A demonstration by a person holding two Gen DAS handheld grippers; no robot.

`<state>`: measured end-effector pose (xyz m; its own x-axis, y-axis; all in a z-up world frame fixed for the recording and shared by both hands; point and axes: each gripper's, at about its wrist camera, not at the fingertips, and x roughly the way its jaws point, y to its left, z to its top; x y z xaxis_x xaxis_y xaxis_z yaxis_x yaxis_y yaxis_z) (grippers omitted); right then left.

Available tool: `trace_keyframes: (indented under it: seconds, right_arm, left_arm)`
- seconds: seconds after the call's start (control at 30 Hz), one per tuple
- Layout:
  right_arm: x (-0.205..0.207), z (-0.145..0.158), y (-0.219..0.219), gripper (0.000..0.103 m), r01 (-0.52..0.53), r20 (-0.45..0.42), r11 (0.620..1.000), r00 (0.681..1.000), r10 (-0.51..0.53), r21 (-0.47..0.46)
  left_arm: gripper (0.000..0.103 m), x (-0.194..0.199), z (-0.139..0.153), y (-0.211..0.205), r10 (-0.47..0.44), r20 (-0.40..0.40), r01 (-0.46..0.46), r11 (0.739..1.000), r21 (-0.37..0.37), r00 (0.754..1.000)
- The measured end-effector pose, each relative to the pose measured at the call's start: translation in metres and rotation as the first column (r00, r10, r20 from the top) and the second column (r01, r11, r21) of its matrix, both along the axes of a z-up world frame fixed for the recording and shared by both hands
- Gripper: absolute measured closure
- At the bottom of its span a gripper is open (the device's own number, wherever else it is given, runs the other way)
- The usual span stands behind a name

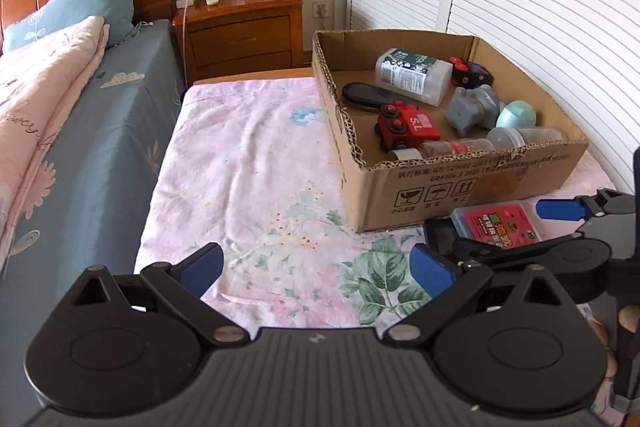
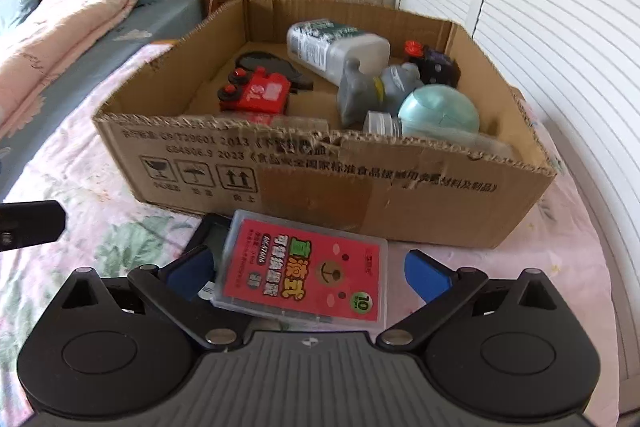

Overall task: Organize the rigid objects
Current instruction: 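Grasp the black timer with the left tool while the right tool grasps the red card box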

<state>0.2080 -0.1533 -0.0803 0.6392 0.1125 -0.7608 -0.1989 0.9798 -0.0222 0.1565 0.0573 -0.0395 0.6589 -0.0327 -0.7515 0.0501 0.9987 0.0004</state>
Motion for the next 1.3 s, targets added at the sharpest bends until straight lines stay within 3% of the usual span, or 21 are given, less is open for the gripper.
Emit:
trace_keyframes:
  seconds: [0.23, 0.33, 0.53, 0.77, 0.9, 1.3]
  right_arm:
    - [0.001, -0.001, -0.031, 0.0, 0.054, -0.02, 0.998, 0.998, -0.053, 0.013]
    - [0.001, -0.007, -0.044, 0.0, 0.082, -0.037, 0.995, 0.996, -0.084, -0.047]
    - [-0.001, -0.007, -0.062, 0.0, 0.029, -0.053, 1.0, 0.998, -0.03, -0.012]
    - [-0.004, -0.008, -0.075, 0.0, -0.007, -0.04, 1.0, 0.999, 0.006, -0.005]
    - [-0.005, -0.008, -0.075, 0.0, -0.01, -0.034, 1.0, 0.999, 0.009, -0.004]
    - [-0.006, -0.01, -0.075, 0.0, -0.006, -0.017, 1.0, 1.0, 0.006, -0.002]
  left_arm:
    - [0.004, 0.006, -0.005, -0.016, -0.059, -0.022, 0.059, 0.998, -0.018, 0.998]
    - [0.004, 0.01, -0.009, -0.028, -0.089, -0.036, 0.089, 0.996, -0.022, 0.995]
    - [0.004, 0.017, -0.019, -0.054, -0.168, -0.055, 0.166, 0.985, -0.051, 0.984]
    - [0.004, 0.023, -0.045, -0.081, -0.244, -0.102, 0.243, 0.97, -0.023, 0.964]
    - [0.003, 0.027, -0.057, -0.083, -0.234, -0.106, 0.235, 0.972, -0.007, 0.966]
    - [0.002, 0.015, -0.055, -0.044, -0.159, -0.121, 0.161, 0.987, 0.003, 0.98]
